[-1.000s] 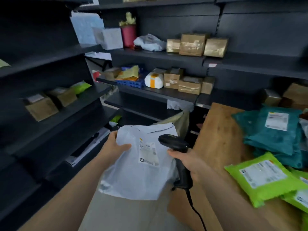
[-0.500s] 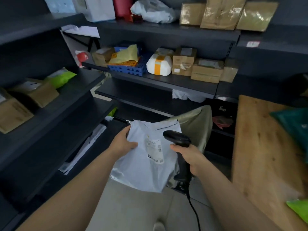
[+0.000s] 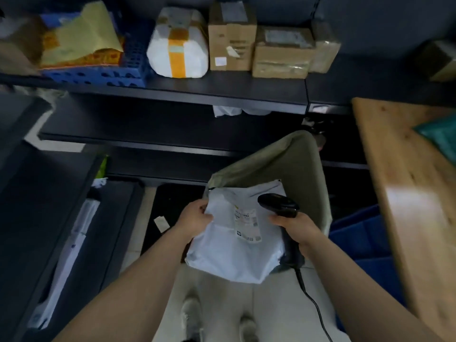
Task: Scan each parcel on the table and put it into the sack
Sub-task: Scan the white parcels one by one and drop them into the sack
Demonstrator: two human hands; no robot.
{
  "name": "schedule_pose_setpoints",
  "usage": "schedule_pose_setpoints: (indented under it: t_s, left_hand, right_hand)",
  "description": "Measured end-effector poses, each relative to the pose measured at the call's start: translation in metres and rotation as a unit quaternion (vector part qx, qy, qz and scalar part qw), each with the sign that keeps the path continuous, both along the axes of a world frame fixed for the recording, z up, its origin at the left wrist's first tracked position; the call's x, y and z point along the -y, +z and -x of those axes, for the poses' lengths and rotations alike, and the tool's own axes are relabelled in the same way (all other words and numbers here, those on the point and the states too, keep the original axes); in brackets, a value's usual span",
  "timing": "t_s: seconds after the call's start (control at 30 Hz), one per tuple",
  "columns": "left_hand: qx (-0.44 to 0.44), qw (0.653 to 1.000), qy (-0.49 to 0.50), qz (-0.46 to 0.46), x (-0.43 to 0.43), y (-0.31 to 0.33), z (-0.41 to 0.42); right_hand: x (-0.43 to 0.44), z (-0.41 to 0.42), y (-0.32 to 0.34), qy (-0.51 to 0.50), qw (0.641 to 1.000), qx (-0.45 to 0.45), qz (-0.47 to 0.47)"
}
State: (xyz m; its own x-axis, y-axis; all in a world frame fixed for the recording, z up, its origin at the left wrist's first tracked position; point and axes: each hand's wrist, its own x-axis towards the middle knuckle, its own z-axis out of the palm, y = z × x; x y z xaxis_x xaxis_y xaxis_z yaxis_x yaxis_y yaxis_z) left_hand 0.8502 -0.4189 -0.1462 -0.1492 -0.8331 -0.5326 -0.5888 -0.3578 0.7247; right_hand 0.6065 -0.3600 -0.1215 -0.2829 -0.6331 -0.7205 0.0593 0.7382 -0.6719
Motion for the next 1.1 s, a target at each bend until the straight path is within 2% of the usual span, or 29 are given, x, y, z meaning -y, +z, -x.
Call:
schedule_pose_setpoints:
  t_s: [0.1, 0.3, 0.4, 0.5, 0.67, 0.87, 1.0, 1.1]
  left_hand:
    - [0.027, 0.999, -0.039, -0.001, 0.026, -0.034, 0.002]
    - [0.064, 0.997, -0.046, -0.025, 0.061, -0.105, 0.004]
    - [0.088, 0.991, -0.038, -0.09, 0.071, -0.142, 0.004]
    - [-0.031, 0.986, 0.004, -0.163, 0.078, -0.173, 0.01]
    - [-0.116, 0.976, 0.041, -0.181, 0.087, -0.21, 0.031]
    - [-0.096, 0.984, 0.126, -0.086, 0.071, -0.219, 0.026]
    - [-0.104, 0.988, 0.115, 0.008, 0.06, -0.198, 0.001]
    - [-0.099, 0.987, 0.12, 0.033, 0.054, -0.182, -0.022]
  right_hand:
    - [0.016, -0.002, -0.028, -0.033, 0.999, -0.003, -0.02]
    - [0.042, -0.008, -0.087, -0.082, 0.995, -0.013, -0.053]
    - [0.05, -0.006, -0.113, -0.1, 0.992, -0.012, -0.071]
    - [0.054, -0.001, -0.135, -0.11, 0.991, -0.006, -0.073]
    - [0.056, 0.006, -0.16, -0.103, 0.992, -0.03, -0.069]
    - [0.061, 0.011, -0.176, -0.161, 0.985, -0.032, -0.048]
    - [0.071, 0.01, -0.19, -0.206, 0.977, -0.041, -0.029]
    - [0.078, 0.011, -0.204, -0.192, 0.979, -0.061, -0.028]
